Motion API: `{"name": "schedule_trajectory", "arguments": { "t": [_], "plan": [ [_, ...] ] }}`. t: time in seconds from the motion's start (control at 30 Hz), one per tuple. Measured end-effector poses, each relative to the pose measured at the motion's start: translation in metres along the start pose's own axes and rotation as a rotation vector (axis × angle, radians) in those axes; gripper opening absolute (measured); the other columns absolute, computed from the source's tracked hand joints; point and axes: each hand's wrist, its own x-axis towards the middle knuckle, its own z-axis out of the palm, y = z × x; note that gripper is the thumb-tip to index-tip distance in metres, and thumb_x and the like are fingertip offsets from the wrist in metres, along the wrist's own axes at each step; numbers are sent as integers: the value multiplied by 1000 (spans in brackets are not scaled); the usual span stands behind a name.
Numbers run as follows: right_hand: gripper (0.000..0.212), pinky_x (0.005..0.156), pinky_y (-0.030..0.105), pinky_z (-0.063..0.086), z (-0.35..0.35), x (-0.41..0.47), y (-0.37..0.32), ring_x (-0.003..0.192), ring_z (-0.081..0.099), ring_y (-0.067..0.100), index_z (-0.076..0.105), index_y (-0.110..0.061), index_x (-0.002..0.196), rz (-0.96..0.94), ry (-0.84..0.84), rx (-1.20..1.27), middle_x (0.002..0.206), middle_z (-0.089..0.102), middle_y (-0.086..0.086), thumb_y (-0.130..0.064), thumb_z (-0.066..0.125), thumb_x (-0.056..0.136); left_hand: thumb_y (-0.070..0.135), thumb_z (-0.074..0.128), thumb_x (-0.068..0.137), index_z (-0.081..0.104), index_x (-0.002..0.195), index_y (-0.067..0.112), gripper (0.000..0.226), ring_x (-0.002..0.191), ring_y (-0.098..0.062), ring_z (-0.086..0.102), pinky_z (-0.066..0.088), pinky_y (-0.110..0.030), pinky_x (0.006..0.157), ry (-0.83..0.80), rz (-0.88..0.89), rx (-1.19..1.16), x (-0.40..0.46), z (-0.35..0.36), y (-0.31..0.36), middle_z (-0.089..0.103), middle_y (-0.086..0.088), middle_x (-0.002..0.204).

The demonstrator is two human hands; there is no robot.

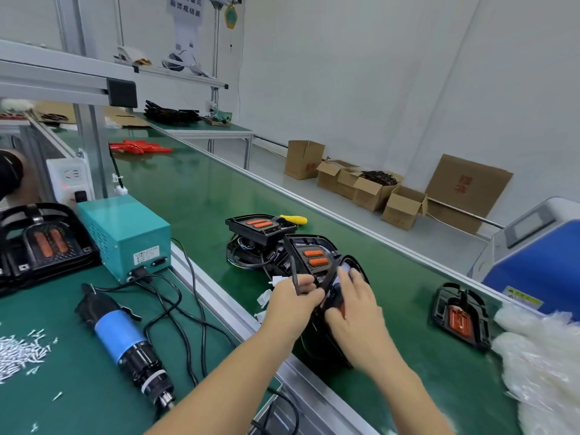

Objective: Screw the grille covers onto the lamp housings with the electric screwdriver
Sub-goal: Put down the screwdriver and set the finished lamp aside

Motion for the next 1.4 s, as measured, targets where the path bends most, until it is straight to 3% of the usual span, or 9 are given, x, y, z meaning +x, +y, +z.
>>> {"name": "schedule_trajectory", "arguments": {
  "t": [0.17, 0.37, 0.53, 0.67, 0.83, 1.03, 1.13, 1.27, 1.4],
  "plan": [
    [80, 118, 53, 10, 31, -9, 0, 149, -10, 17, 10, -41, 153, -50, 13, -120, 161, -15, -11, -38, 58, 89, 23, 59, 93, 49, 126, 19, 35, 98, -14, 60, 49, -32, 90, -65, -69, 9, -2, -14, 1, 64, 1, 103],
    [60, 75, 50, 55, 47, -2, 11, 121, 52, 41, 52, -5, 137, 39, 355, -231, 144, 48, 18, -13, 75, 83, 19, 57, 92, 48, 127, 15, 36, 106, -9, 56, 43, -36, 101, -117, -40, 112, -5, -26, -5, 56, 23, 100],
    [62, 88, 49, 47, 51, 12, 11, 122, 52, 38, 49, -4, 139, 74, 384, -298, 145, 48, 17, -13, 74, 84, 31, 57, 92, 20, 148, 18, 67, 123, -16, 47, 38, -32, 102, -71, -12, 331, -5, -36, -9, 44, 1, 141],
    [63, 108, 40, 30, 45, 28, 12, 143, 25, 25, 19, -15, 153, 219, 360, -295, 162, 18, 4, -26, 51, 100, 28, 55, 94, -12, 151, 19, 88, 136, -19, 37, 31, -35, 110, -12, -19, 345, -5, -47, -14, 32, -2, 153],
    [60, 96, 34, 37, 41, 28, 10, 132, 34, 24, 15, -16, 152, 288, 371, -296, 157, 28, 2, -23, 47, 102, 16, 46, 97, -8, 150, 29, 77, 123, -24, 49, 42, -29, 89, -14, 80, 585, -8, -56, -20, 25, 1, 154],
    [76, 117, 42, 17, 27, 23, 0, 146, 17, 22, 9, -17, 154, 261, 257, -370, 162, 14, 1, -13, 52, 91, 24, 34, 102, 22, 148, 17, 49, 135, -20, 33, 29, -36, 109, -120, 77, 906, -9, -67, -26, 27, 0, 154],
    [74, 120, 49, 0, 23, 16, -23, 150, 2, 18, 1, -18, 155, 152, 238, -385, 164, -1, -1, -16, 44, 95, 16, 30, 100, 36, 133, 12, 33, 119, -23, 42, 29, -41, 107, -90, 96, 1012, -12, -72, -23, 45, -6, 136],
    [63, 118, 52, -8, 38, 4, -57, 151, -9, 16, -5, -21, 156, -56, 142, -381, 164, -11, -3, -43, 21, 104, 22, 23, 103, 11, 148, 17, 47, 143, -16, 10, 0, -48, 118, -23, 127, 1202, -17, -91, -21, 16, 4, 156],
    [63, 117, 50, -13, 63, -5, -88, 150, -11, 15, -7, -23, 156, -187, -12, -369, 164, -13, -3, -52, 12, 103, 35, 18, 103, -8, 151, 20, 56, 146, -13, -9, -7, -48, 115, 117, 99, 1365, -34, -124, -14, -7, 9, 159]
  ]
}}
